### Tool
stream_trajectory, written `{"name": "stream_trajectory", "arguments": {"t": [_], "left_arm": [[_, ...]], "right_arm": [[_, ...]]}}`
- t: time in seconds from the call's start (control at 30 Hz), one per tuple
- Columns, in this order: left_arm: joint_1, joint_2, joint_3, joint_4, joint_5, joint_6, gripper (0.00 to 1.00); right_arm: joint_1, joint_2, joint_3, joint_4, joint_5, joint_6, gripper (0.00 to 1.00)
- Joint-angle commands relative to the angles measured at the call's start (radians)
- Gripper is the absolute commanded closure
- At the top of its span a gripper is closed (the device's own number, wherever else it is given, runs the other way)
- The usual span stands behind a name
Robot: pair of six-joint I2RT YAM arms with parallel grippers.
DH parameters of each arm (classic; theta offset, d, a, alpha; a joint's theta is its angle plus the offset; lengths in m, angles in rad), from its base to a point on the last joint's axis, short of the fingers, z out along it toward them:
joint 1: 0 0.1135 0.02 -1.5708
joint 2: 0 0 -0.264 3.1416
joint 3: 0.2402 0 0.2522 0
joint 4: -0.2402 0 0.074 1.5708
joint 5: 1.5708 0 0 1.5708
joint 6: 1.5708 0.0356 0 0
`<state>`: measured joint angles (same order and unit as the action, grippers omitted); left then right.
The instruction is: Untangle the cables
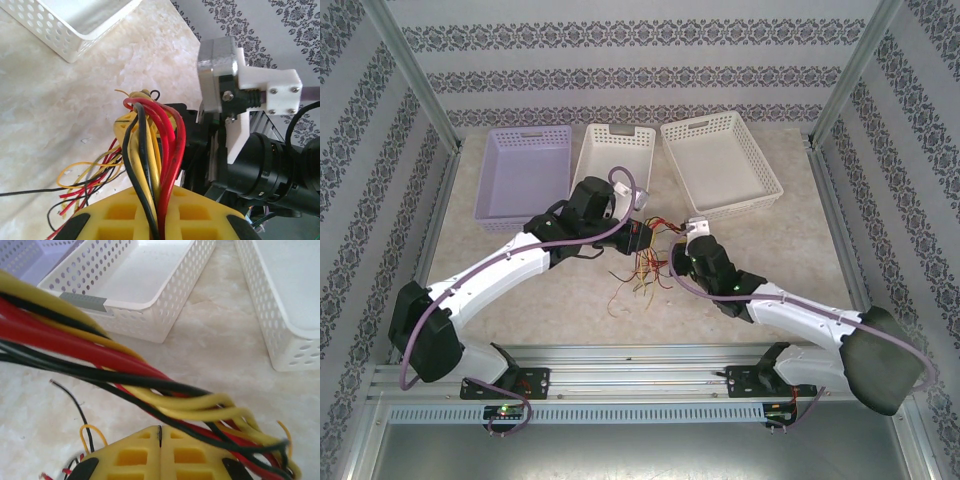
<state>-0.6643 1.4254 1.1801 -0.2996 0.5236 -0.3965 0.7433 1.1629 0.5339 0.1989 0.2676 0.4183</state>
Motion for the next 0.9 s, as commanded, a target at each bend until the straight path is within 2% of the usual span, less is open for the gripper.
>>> {"name": "stream_trajectory", "arguments": {"t": [0.0,0.27,0.33,0.43,0.5,0.6,0.67,0.77,0.87], "left_arm": [[0.017,-0.04,-0.003,0.034,0.011,0.016,1.0],[0.023,-0.048,-0.01,0.041,0.018,0.017,1.0],[0.024,-0.055,-0.017,0.057,0.037,0.014,1.0],[0.024,-0.064,-0.025,0.073,0.052,0.013,1.0],[0.023,-0.066,-0.027,0.073,0.052,0.016,1.0],[0.024,-0.068,-0.029,0.074,0.057,0.018,1.0],[0.023,-0.069,-0.03,0.079,0.061,0.017,1.0],[0.024,-0.074,-0.036,0.09,0.072,0.013,1.0],[0.025,-0.078,-0.045,0.107,0.087,0.008,1.0]], "right_arm": [[-0.008,-0.059,-0.031,-0.025,0.039,-0.004,1.0],[-0.097,-0.17,-0.086,-0.108,0.046,0.028,1.0],[-0.143,-0.187,-0.095,-0.128,0.013,0.051,1.0],[-0.161,-0.217,-0.1,-0.117,-0.074,0.05,1.0],[-0.157,-0.241,-0.105,-0.099,-0.148,0.053,0.88],[-0.15,-0.283,-0.132,-0.063,-0.189,0.065,0.61],[-0.15,-0.308,-0.156,-0.032,-0.198,0.064,0.46],[-0.148,-0.298,-0.166,-0.016,-0.203,0.055,0.38],[-0.148,-0.25,-0.161,0.003,-0.203,0.065,0.34]]}}
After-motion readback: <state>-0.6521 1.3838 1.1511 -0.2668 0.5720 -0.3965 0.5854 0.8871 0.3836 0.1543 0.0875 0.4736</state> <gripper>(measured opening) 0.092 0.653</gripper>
